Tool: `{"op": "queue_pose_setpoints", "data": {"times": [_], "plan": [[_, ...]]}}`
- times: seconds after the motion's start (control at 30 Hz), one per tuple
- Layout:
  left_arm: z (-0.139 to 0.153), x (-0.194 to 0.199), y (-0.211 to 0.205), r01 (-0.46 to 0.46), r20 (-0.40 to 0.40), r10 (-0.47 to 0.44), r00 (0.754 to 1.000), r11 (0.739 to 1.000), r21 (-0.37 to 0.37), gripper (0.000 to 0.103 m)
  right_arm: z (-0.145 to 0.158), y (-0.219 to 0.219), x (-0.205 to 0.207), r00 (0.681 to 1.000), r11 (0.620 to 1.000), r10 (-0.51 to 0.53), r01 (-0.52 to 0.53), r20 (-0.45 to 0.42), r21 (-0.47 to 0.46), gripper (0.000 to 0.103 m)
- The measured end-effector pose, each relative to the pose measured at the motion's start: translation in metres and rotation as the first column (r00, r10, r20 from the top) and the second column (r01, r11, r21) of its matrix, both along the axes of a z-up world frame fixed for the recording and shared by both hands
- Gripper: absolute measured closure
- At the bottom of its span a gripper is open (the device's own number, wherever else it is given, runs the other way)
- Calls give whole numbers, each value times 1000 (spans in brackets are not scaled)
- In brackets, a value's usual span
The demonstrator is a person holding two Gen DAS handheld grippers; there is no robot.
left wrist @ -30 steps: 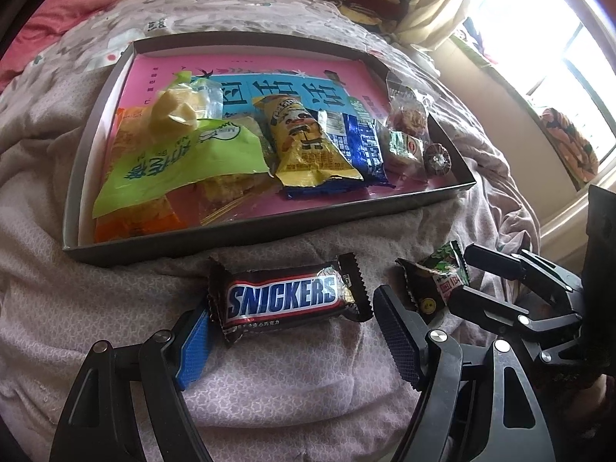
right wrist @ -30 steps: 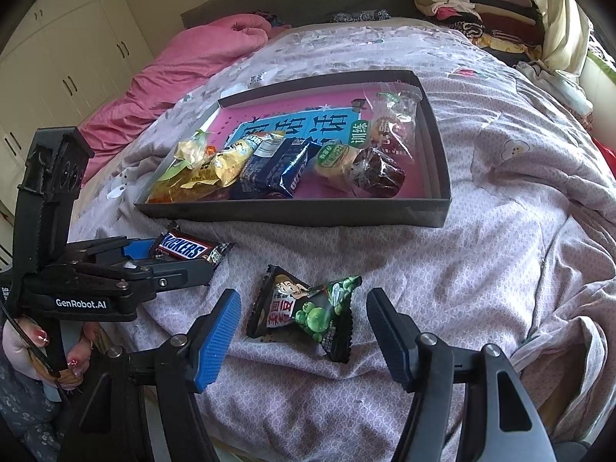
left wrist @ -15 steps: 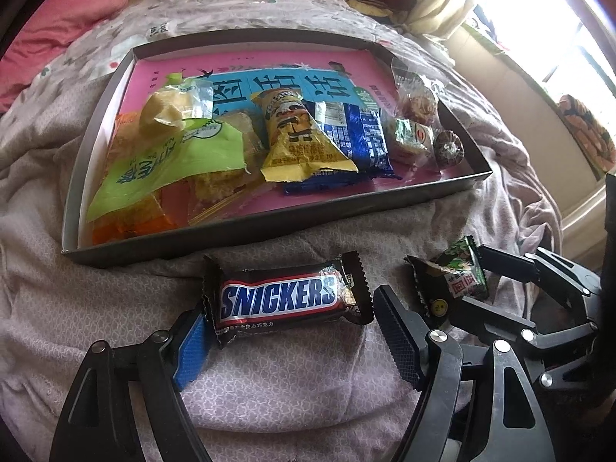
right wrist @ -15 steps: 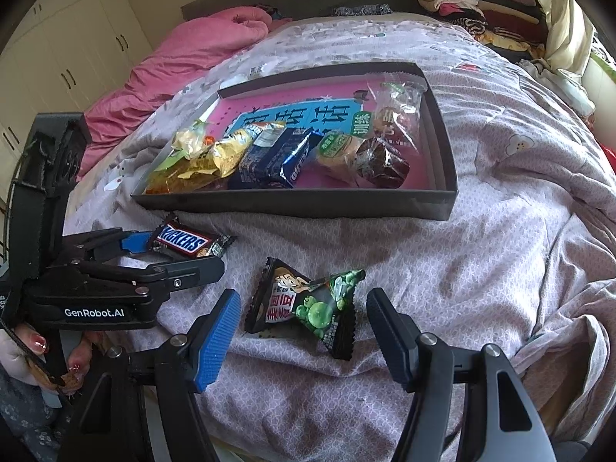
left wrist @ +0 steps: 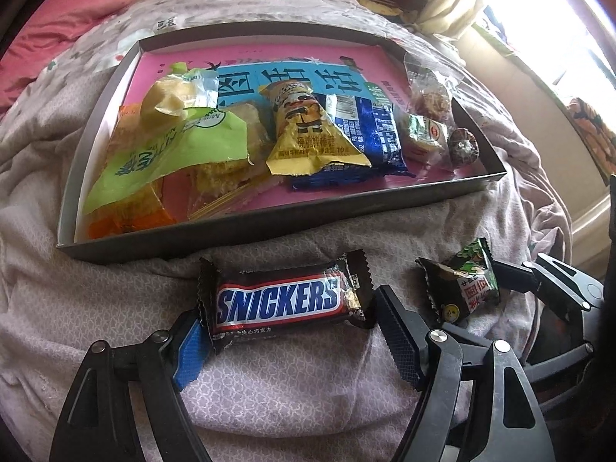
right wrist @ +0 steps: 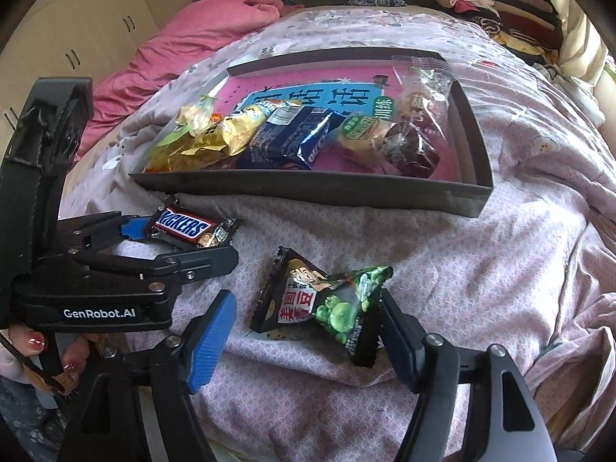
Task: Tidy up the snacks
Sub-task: 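Move the left gripper over the Snickers bar while the right gripper approaches the green candy bag, then close the left gripper on the Snickers bar while the right gripper grasps the green candy bag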
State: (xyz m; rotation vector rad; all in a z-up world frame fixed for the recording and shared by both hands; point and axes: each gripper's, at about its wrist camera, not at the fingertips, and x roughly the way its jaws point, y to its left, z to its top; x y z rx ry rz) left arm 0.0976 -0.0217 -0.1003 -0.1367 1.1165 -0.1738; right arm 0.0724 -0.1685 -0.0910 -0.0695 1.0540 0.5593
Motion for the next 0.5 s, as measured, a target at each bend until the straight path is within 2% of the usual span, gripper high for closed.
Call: {"op": "queue_pose_setpoints", "data": {"times": [0.23,0.5], "plan": [[0,4,-2,-20,-19,20,1000,1000,6,24,-4,13,0,1000,999,22,-22,12,-28,25],[-5,3,-11,-20,4,20,1000,999,44,22,-7,24,-5,997,996,69,-66,40,-65,28]]}}
